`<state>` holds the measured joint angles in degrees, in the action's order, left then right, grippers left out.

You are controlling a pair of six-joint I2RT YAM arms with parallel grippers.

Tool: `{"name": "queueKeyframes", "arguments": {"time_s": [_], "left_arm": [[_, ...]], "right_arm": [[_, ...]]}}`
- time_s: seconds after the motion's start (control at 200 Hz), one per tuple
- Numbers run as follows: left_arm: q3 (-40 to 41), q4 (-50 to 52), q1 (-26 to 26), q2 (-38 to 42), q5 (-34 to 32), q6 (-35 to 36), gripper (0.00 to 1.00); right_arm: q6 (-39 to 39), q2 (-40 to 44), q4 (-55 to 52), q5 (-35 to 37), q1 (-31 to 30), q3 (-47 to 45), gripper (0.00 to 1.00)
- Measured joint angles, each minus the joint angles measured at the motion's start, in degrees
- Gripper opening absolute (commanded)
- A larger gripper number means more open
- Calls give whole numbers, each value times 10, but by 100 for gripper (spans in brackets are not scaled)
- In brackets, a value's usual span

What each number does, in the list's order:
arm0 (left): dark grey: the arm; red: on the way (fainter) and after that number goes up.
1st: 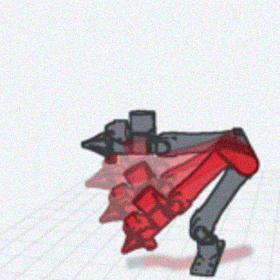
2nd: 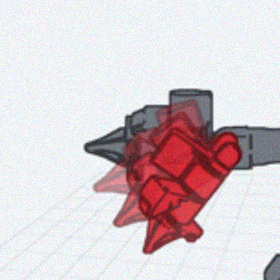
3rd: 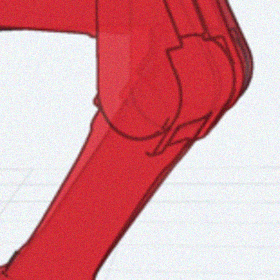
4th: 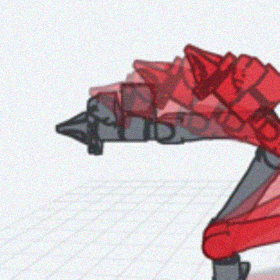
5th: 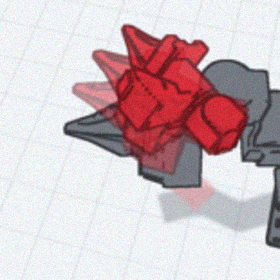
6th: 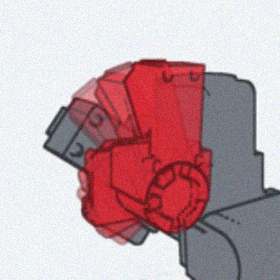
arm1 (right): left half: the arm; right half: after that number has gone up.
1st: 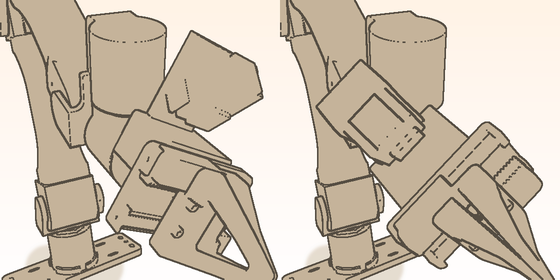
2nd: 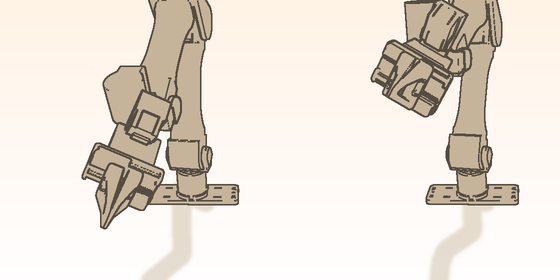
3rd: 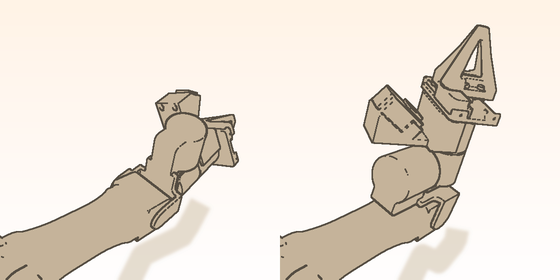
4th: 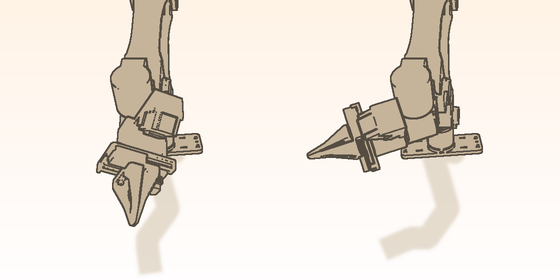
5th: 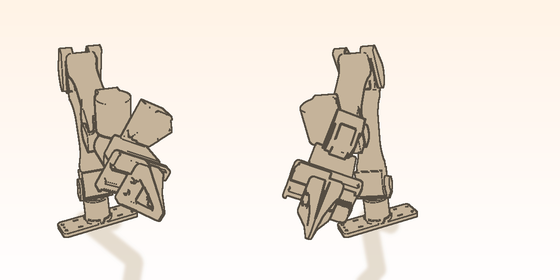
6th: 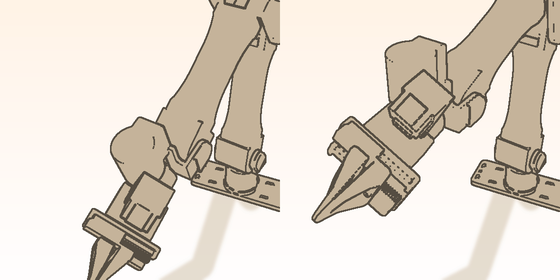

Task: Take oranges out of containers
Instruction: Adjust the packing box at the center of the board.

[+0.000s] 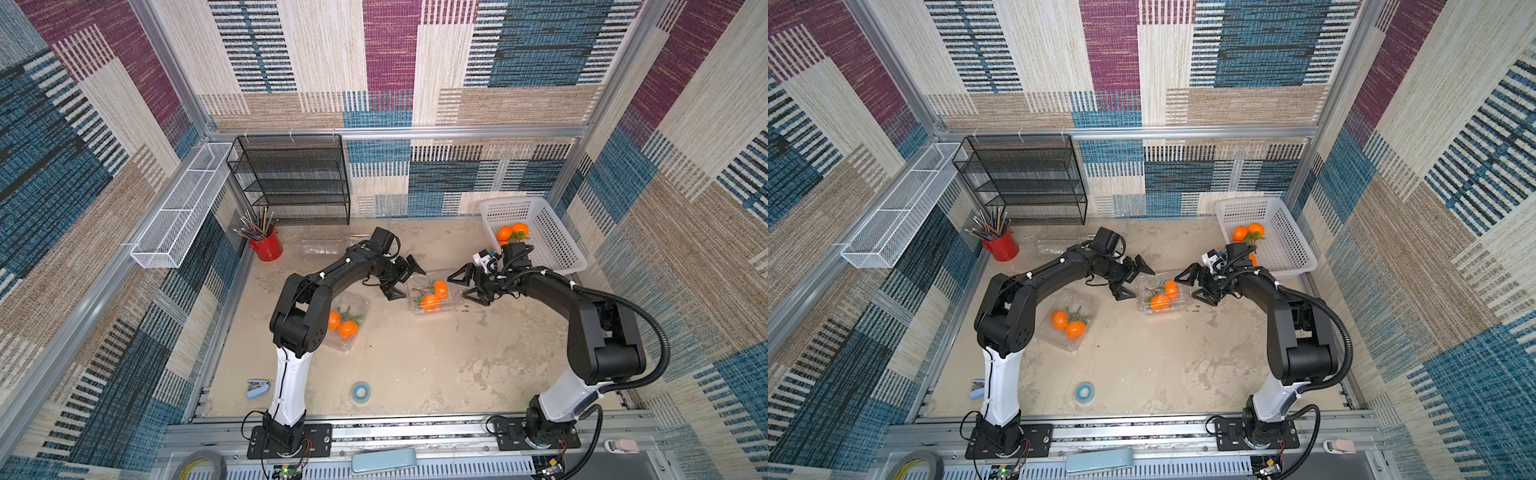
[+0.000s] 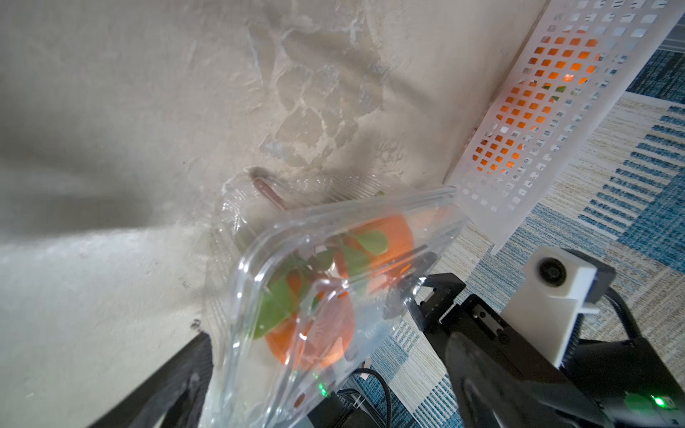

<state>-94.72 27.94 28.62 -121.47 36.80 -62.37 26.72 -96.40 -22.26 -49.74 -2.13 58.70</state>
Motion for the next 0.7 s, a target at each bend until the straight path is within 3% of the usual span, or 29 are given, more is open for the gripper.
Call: {"name": "queueKeyframes", "arguments": {"time_s": [0.696], "left_arm": [[7, 14, 0, 4, 5, 10, 100]], "right_arm": [[9, 1, 121, -73, 9, -27, 98]]}}
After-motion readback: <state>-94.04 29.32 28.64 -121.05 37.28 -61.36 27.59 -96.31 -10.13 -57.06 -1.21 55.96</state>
